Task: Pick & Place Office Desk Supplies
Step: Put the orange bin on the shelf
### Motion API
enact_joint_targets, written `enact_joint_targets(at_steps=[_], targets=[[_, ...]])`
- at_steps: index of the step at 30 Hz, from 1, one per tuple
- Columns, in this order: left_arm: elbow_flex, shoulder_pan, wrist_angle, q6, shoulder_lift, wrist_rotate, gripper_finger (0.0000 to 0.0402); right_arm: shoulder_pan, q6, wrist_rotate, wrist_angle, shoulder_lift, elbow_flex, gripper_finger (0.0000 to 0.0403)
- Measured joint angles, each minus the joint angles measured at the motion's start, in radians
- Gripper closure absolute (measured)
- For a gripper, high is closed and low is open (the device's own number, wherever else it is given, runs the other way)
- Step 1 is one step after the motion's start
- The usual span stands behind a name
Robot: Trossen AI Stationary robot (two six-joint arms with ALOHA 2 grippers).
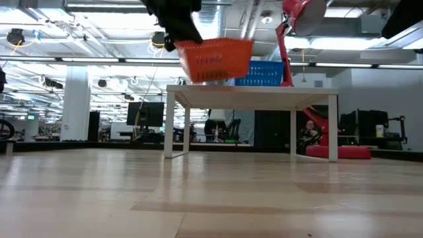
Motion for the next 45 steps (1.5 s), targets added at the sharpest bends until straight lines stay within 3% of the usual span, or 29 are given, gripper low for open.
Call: enact_joint_targets(at_steps=[7,25,45], targets=[[0.0,0.136,-0.04,0.05,0.003,0.056,0.0401,-0.006,0.0,0.003,0.006,0.0,0.0,0.029],[0.0,0.294,-0.069,0.192,0.001,0.056,0.0401,-0.013,-0.006,0.025,0.013,0.0,0.0,0.029],[0.001,0.35,0.017,0.294,0.11,0.073,0.0395,-0.07,-0.072,0.025,0.065,0.0,0.0,0.029]])
